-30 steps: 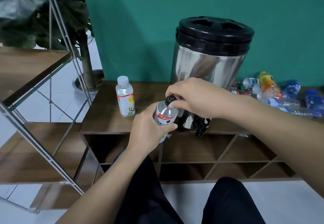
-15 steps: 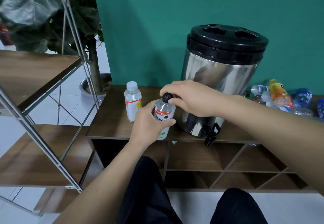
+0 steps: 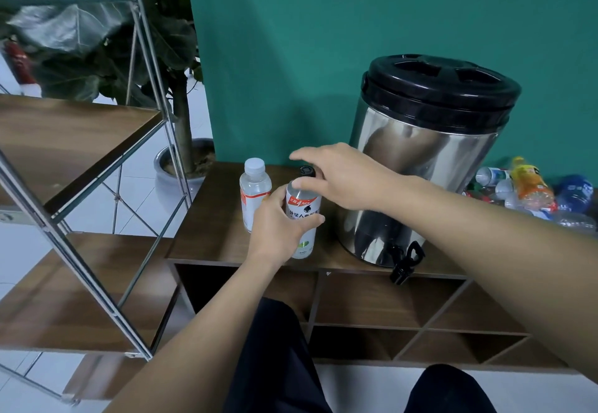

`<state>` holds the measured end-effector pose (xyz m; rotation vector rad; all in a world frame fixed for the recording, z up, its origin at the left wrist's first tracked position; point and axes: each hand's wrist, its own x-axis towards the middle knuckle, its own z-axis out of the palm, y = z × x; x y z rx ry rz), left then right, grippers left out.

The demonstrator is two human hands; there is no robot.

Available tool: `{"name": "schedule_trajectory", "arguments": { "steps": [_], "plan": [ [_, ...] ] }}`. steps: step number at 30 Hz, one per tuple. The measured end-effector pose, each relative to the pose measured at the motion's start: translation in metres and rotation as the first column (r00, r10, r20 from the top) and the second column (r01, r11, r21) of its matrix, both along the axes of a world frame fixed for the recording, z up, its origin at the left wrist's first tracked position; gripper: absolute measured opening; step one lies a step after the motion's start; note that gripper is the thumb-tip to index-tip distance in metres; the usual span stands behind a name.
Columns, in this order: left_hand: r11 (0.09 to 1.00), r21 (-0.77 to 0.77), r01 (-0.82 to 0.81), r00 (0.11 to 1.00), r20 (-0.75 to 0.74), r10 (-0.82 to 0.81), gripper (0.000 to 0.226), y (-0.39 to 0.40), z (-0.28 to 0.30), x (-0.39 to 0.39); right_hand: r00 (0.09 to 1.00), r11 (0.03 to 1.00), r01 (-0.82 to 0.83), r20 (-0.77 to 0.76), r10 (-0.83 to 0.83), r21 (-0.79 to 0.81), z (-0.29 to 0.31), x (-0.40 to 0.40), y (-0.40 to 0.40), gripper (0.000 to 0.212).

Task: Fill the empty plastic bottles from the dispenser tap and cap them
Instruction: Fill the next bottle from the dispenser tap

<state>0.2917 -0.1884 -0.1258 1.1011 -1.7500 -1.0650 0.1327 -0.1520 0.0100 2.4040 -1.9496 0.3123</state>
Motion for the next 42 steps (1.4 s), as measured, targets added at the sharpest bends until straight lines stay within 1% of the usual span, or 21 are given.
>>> {"name": "schedule_trajectory", "arguments": {
  "steps": [1,3,5,8,10,14,17,19,21,22,23,26,28,30,31,33,34,36,38,39,42],
  "plan": [
    [1.0,0.015,0.009,1.0,-0.007,-0.009,0.06,-0.002,0.0,0.001,0.999,0.999,-0.034,-0.002,0.034,0.033,0.0,-0.002,0.0,0.045],
    [0.999,0.04,0.023,1.0,-0.013,-0.023,0.064,-0.005,0.001,0.001,0.998,0.996,-0.056,-0.001,0.056,0.07,-0.001,-0.005,0.0,0.039],
    [0.998,0.056,0.041,0.999,-0.023,-0.039,0.064,-0.008,0.001,0.0,0.999,0.998,-0.049,0.027,0.047,0.05,-0.004,-0.005,-0.004,0.031],
    [0.997,0.062,0.036,0.999,-0.035,-0.034,0.062,-0.01,-0.002,-0.001,0.998,1.0,0.024,0.054,-0.024,0.014,-0.004,0.002,-0.009,0.024],
    [0.998,0.054,0.018,0.999,-0.052,-0.015,0.061,-0.008,-0.003,-0.002,0.994,0.996,0.092,0.066,-0.091,-0.01,-0.007,0.009,-0.011,0.024],
    [1.0,0.028,-0.002,0.998,-0.063,0.004,0.056,-0.005,-0.002,-0.006,0.962,0.962,0.254,0.131,-0.24,-0.103,-0.02,0.02,-0.012,0.036],
    [1.0,-0.024,-0.019,1.0,-0.024,0.019,0.056,-0.003,0.0,-0.006,0.929,0.94,0.303,0.268,-0.256,-0.155,-0.034,0.021,-0.009,0.038],
    [0.999,-0.051,0.009,1.0,-0.017,-0.01,0.057,-0.001,0.001,-0.002,0.894,0.931,0.345,0.345,-0.287,-0.118,-0.047,0.021,-0.003,0.05],
    [0.995,-0.082,0.053,0.998,-0.015,-0.055,0.064,-0.001,-0.001,0.007,0.855,0.929,0.369,0.401,-0.329,-0.025,-0.063,0.022,0.005,0.069],
    [0.993,-0.094,0.066,0.998,-0.005,-0.067,0.067,-0.002,-0.003,0.012,0.835,0.931,0.366,0.439,-0.332,0.008,-0.072,0.023,0.008,0.073],
    [0.993,-0.096,0.075,0.997,0.0,-0.075,0.066,-0.002,-0.005,0.018,0.815,0.933,0.358,0.478,-0.327,0.028,-0.08,0.023,0.011,0.072],
    [0.993,-0.106,0.046,0.999,0.019,-0.044,0.054,-0.004,-0.015,0.035,0.743,0.94,0.328,0.587,-0.321,0.099,-0.102,0.022,0.013,0.059],
    [0.992,-0.107,-0.059,0.998,-0.01,0.059,0.038,-0.006,-0.024,0.046,0.695,0.936,0.319,0.634,-0.339,0.151,-0.114,0.02,0.013,0.053],
    [0.979,-0.117,-0.165,0.985,-0.068,0.158,0.019,-0.01,-0.033,0.055,0.653,0.933,0.314,0.674,-0.346,0.175,-0.127,0.02,0.011,0.054],
    [0.972,-0.112,-0.207,0.976,-0.098,0.197,0.019,-0.011,-0.036,0.058,0.637,0.932,0.315,0.687,-0.349,0.181,-0.134,0.02,0.01,0.056],
    [0.956,-0.103,-0.275,0.956,-0.135,0.26,0.026,-0.015,-0.039,0.062,0.616,0.928,0.323,0.703,-0.355,0.185,-0.148,0.023,0.005,0.055],
    [0.949,-0.105,-0.296,0.95,-0.136,0.281,0.033,-0.019,-0.04,0.063,0.603,0.93,0.322,0.718,-0.347,0.179,-0.155,0.025,0.001,0.054],
    [0.95,-0.093,-0.298,0.953,-0.089,0.29,0.053,-0.03,-0.045,0.063,0.55,0.937,0.303,0.772,-0.32,0.173,-0.168,0.028,-0.008,0.057],
    [0.966,-0.056,-0.252,0.968,-0.018,0.251,0.072,-0.043,-0.051,0.061,0.5,0.94,0.29,0.809,-0.308,0.179,-0.176,0.031,-0.018,0.062],
    [0.975,-0.052,-0.215,0.976,0.012,0.216,0.076,-0.047,-0.053,0.061,0.488,0.941,0.29,0.818,-0.304,0.176,-0.178,0.032,-0.022,0.064],
    [0.983,-0.065,-0.17,0.983,0.058,0.174,0.068,-0.064,-0.059,0.061,0.457,0.942,0.297,0.843,-0.285,0.157,-0.183,0.035,-0.04,0.062]
  ]
}}
